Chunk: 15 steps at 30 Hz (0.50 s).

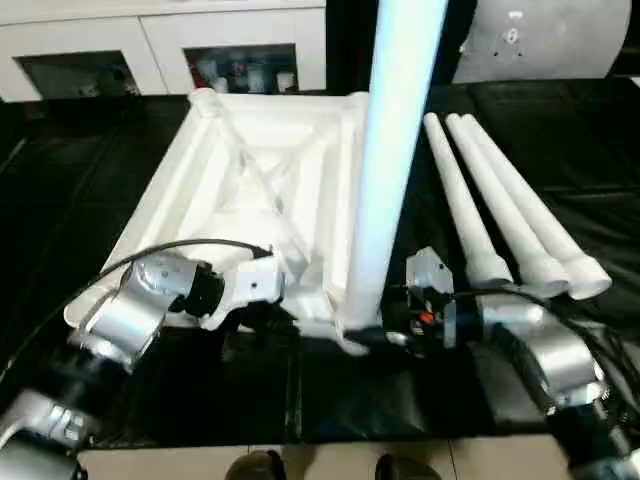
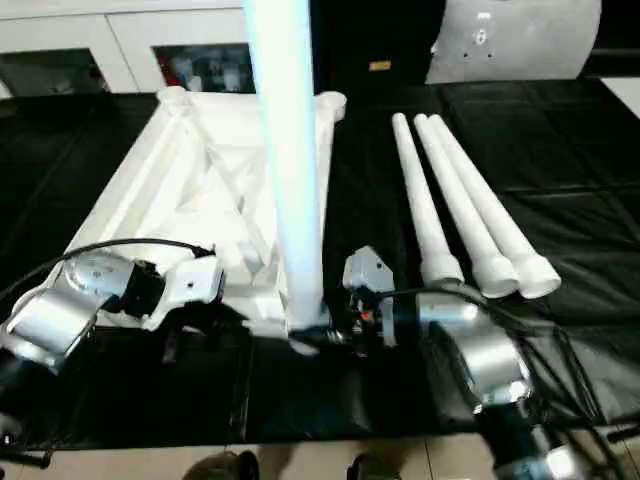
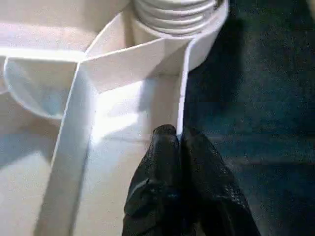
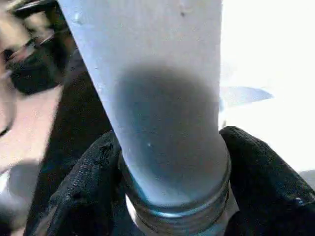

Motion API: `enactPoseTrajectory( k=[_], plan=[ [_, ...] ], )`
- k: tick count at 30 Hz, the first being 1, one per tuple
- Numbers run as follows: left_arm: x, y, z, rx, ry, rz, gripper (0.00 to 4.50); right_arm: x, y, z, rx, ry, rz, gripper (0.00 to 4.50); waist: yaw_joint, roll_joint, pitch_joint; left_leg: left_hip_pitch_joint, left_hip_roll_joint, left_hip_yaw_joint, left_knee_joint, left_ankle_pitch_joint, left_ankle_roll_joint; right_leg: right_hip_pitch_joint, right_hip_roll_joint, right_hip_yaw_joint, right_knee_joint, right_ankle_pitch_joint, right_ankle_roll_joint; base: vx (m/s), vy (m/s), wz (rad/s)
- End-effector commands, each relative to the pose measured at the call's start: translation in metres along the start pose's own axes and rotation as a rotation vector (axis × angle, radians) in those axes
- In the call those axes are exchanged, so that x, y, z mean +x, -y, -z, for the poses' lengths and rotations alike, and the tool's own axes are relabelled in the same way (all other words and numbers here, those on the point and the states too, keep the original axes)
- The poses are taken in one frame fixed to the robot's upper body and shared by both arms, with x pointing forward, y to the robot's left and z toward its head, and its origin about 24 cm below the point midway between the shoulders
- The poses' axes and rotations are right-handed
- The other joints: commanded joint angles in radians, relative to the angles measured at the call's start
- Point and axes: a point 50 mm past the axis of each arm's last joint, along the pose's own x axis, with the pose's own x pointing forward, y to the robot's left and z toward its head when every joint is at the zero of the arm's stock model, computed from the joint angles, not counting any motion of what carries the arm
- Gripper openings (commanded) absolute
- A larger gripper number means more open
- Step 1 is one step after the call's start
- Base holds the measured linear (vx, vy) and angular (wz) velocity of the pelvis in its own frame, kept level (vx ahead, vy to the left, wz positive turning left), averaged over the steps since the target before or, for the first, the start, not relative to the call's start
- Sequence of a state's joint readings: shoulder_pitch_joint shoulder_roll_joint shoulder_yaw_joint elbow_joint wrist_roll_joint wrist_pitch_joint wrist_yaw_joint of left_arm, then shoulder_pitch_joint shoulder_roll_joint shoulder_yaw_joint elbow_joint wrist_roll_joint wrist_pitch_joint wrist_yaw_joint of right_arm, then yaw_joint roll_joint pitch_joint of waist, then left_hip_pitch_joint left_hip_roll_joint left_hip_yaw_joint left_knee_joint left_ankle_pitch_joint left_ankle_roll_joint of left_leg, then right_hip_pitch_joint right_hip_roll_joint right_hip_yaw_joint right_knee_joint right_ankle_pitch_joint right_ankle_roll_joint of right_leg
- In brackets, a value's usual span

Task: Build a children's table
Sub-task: Rotate leg to tighten

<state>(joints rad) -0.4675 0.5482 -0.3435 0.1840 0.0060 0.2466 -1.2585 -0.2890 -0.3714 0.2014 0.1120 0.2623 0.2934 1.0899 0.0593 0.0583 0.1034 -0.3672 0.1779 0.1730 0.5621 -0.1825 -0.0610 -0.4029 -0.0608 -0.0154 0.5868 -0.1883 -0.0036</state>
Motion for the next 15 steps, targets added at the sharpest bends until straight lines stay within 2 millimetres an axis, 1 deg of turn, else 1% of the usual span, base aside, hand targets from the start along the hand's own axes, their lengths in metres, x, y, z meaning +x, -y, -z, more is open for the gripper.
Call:
enactPoseTrajectory(
  k=[1,2,3,4,6,7,8,9,10,12,13,14,15],
  plan=[
    [0.018,0.002,-0.009,-0.090,0.054,-0.106,0.00,0.027,-0.015,0.006,0.076,0.019,0.000,2.77,-0.007,-0.011,-0.034,0.011,0.047,-0.012,-0.080,-0.277,0.018,0.032,-0.071,0.036,-0.080,-0.397,-0.218,0.000,0.000,0.00],
    [0.020,0.002,-0.011,-0.103,0.062,-0.125,0.00,0.030,-0.016,0.007,0.088,0.025,0.026,2.77,-0.009,-0.011,-0.032,0.008,0.046,-0.015,-0.082,-0.284,0.013,0.032,-0.072,0.036,-0.081,-0.422,-0.206,0.000,0.000,0.00],
    [0.021,0.003,-0.012,-0.114,0.069,-0.140,0.00,0.032,-0.016,0.007,0.097,0.029,0.046,2.77,-0.017,-0.013,-0.030,0.006,0.046,-0.018,-0.085,-0.304,0.004,0.030,-0.072,0.037,-0.084,-0.461,-0.187,0.000,0.000,0.00],
    [0.023,0.003,-0.015,-0.132,0.077,-0.165,0.00,0.035,-0.016,0.008,0.117,0.037,0.083,2.77,-0.022,-0.013,-0.030,0.007,0.043,-0.020,-0.086,-0.322,0.000,0.027,-0.071,0.036,-0.088,-0.495,-0.170,0.000,0.000,0.00],
    [0.034,0.005,-0.024,-0.188,0.096,-0.249,0.00,0.049,-0.016,0.011,0.181,0.063,0.214,2.77,-0.032,-0.016,-0.026,0.006,0.042,-0.020,-0.087,-0.332,-0.005,0.022,-0.071,0.037,-0.094,-0.527,-0.155,0.000,0.000,0.00],
    [0.040,0.006,-0.029,-0.220,0.102,-0.300,0.00,0.056,-0.015,0.012,0.207,0.069,0.284,2.77,-0.035,-0.015,-0.024,0.005,0.042,-0.022,-0.088,-0.330,-0.008,0.020,-0.073,0.036,-0.098,-0.552,-0.142,0.000,0.000,0.00],
    [0.042,0.006,-0.032,-0.236,0.104,-0.324,0.00,0.060,-0.015,0.013,0.219,0.071,0.315,2.77,-0.035,-0.015,-0.022,0.007,0.040,-0.023,-0.088,-0.335,-0.007,0.017,-0.071,0.036,-0.101,-0.570,-0.133,0.000,0.000,0.00],
    [0.046,0.007,-0.035,-0.249,0.108,-0.348,0.00,0.064,-0.014,0.013,0.241,0.074,0.363,2.77,-0.034,-0.016,-0.023,0.011,0.038,-0.024,-0.086,-0.343,-0.004,0.013,-0.072,0.037,-0.107,-0.594,-0.117,0.000,0.000,0.00],
    [0.053,0.007,-0.043,-0.269,0.117,-0.395,0.00,0.072,-0.011,0.012,0.280,0.083,0.446,2.77,-0.036,-0.013,-0.024,0.010,0.039,-0.024,-0.088,-0.337,-0.003,0.013,-0.071,0.038,-0.107,-0.575,-0.114,0.000,0.000,0.00],
    [0.058,0.007,-0.051,-0.277,0.125,-0.436,0.00,0.079,-0.008,0.010,0.306,0.086,0.521,2.77,-0.040,-0.012,-0.026,0.007,0.040,-0.023,-0.090,-0.322,-0.010,0.013,-0.066,0.036,-0.103,-0.507,-0.127,0.000,0.000,0.00],
    [0.059,0.007,-0.054,-0.274,0.125,-0.448,0.00,0.081,-0.007,0.009,0.311,0.084,0.545,2.77,-0.040,-0.010,-0.027,0.007,0.040,-0.024,-0.091,-0.326,-0.010,0.014,-0.064,0.035,-0.102,-0.478,-0.129,0.000,0.000,0.00],
    [0.060,0.007,-0.055,-0.275,0.127,-0.448,0.00,0.082,-0.007,0.009,0.311,0.086,0.550,2.77,-0.042,-0.011,-0.026,0.006,0.039,-0.023,-0.091,-0.329,-0.009,0.015,-0.063,0.035,-0.101,-0.463,-0.130,0.000,0.000,0.00],
    [0.062,0.009,-0.059,-0.277,0.131,-0.446,0.00,0.084,-0.006,0.006,0.310,0.096,0.565,2.77,-0.043,-0.009,-0.028,0.006,0.039,-0.022,-0.090,-0.333,-0.010,0.015,-0.061,0.036,-0.099,-0.431,-0.135,0.000,0.000,0.00]
  ],
)
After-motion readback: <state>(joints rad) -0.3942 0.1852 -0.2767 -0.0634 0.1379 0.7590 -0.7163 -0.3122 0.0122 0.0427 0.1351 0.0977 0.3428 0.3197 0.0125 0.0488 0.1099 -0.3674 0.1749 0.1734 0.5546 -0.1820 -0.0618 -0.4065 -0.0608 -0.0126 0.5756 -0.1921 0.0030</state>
